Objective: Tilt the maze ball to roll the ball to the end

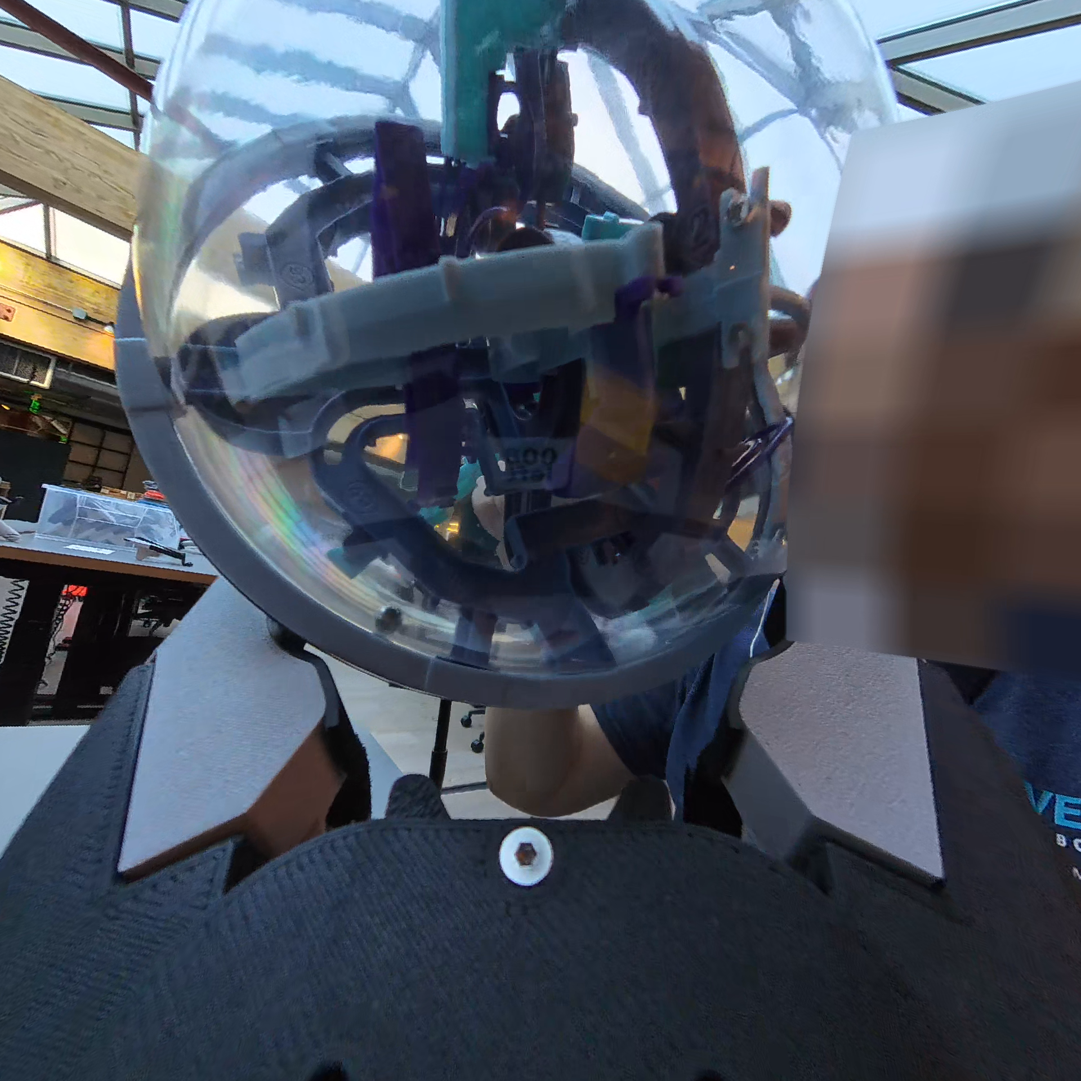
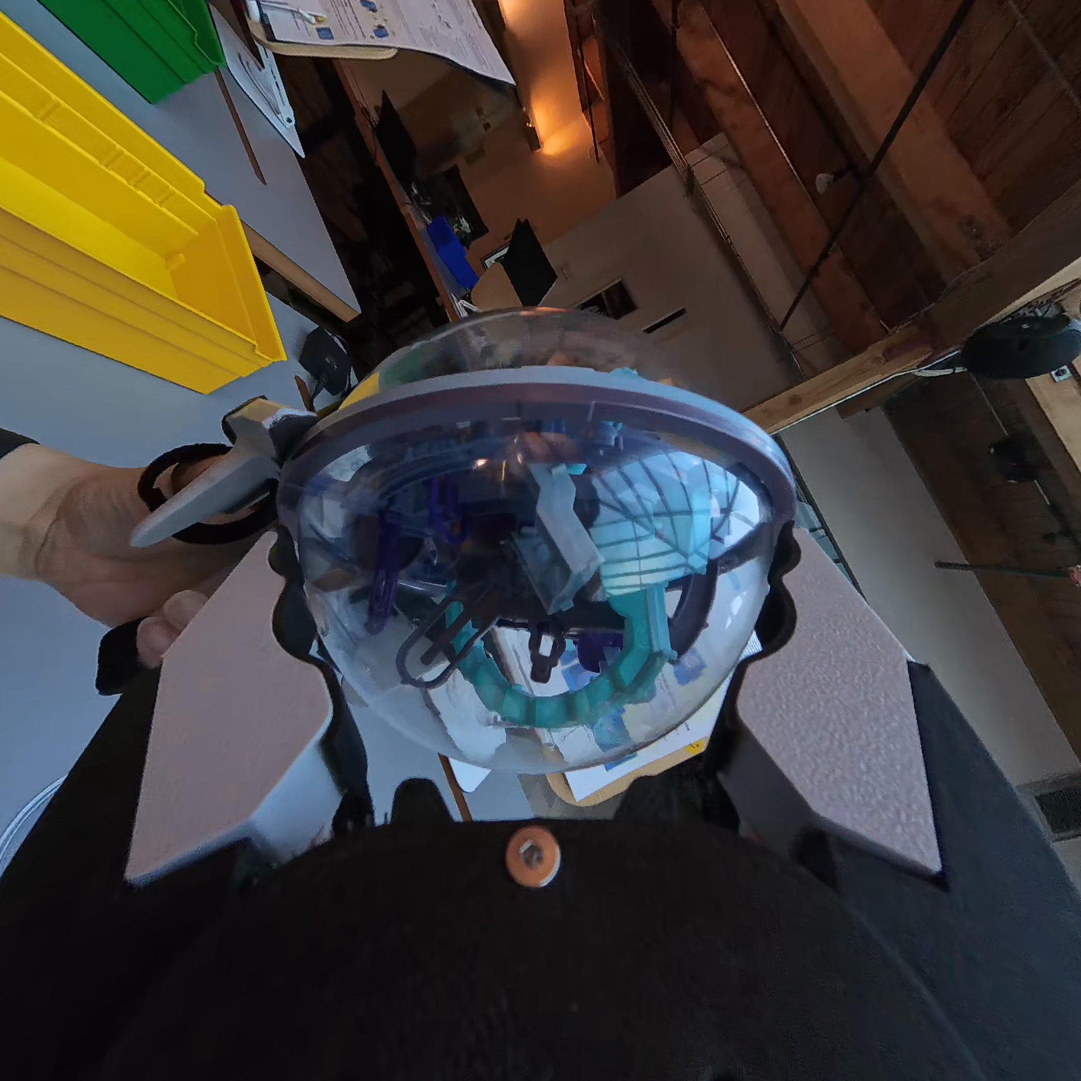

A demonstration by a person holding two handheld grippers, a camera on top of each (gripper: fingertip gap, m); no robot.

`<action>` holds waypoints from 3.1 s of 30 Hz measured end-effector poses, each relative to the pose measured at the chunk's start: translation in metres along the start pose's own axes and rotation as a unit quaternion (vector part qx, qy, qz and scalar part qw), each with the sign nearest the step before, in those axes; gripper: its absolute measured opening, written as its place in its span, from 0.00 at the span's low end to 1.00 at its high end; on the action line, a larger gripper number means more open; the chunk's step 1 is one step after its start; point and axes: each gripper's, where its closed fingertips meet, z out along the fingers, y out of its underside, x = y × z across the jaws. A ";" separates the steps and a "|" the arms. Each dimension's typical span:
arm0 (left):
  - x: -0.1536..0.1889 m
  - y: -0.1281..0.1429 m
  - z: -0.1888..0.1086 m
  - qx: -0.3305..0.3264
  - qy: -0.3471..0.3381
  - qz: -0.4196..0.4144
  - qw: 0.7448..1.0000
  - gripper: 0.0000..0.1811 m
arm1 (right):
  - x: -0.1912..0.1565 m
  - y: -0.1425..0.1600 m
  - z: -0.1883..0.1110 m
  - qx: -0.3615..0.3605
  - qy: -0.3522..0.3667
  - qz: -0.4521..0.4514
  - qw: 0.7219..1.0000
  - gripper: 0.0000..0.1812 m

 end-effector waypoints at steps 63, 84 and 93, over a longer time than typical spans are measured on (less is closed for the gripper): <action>-0.063 -0.052 -0.059 -0.062 -0.311 0.158 0.935 0.87 | -0.012 0.086 0.053 0.139 0.023 0.199 0.970 0.86; -0.069 -0.036 -0.065 0.183 -0.080 -0.111 0.974 0.87 | -0.018 0.073 0.041 0.014 -0.003 0.119 0.993 0.86; -0.075 -0.032 -0.064 0.198 -0.085 -0.138 0.967 0.87 | -0.017 0.082 0.038 -0.023 -0.008 0.137 0.990 0.86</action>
